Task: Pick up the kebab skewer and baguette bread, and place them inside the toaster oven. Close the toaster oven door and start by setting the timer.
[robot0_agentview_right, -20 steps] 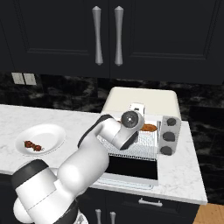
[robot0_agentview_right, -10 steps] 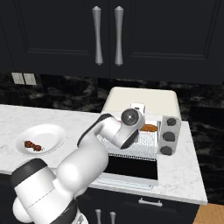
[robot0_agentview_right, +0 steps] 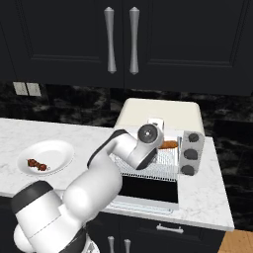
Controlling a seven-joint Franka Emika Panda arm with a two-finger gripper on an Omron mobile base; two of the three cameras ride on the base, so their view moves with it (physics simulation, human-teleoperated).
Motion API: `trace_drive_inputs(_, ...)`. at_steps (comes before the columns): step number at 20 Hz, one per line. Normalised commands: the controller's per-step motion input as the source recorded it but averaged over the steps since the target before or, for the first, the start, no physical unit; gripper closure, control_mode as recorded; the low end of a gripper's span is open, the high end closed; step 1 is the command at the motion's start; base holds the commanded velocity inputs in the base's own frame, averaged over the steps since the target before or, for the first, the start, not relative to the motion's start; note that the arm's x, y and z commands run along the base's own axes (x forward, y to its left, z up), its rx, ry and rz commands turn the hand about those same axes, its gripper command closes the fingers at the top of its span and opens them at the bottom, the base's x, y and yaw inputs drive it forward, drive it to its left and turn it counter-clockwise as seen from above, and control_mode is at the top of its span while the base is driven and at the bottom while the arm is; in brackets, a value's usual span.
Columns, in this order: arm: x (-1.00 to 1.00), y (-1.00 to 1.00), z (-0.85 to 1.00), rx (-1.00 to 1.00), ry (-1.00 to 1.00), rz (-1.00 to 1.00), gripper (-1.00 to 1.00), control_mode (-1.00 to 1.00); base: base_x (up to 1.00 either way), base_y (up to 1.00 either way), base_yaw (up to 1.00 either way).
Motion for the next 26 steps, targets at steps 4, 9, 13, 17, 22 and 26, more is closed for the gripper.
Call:
trace_drive_inputs(4,0.0,-0.02,-0.11,0.04,0.03,0.03,-1.0,-1.0,0.0,0.0,0.0)
trace_drive_inputs(9,0.0,0.0,-0.01,0.03,0.04,0.0,-1.0,-1.0,0.0,0.0,0.0)
trace_drive_inputs(13,-0.29,-0.01,0.13,0.0,0.06,-0.01,-1.0,-1.0,0.0,0.0,0.0)
trace_drive_inputs(17,-0.94,0.0,0.05,0.02,0.04,-0.06,-1.0,-1.0,0.0,0.0,0.0)
trace_drive_inputs(22,-0.81,0.18,0.2,0.11,0.05,-0.09,-1.0,-1.0,0.0,0.0,0.0)
trace_drive_inputs(26,-0.36,0.67,0.47,0.04,0.02,-0.09,-1.0,-1.0,0.0,0.0,0.0)
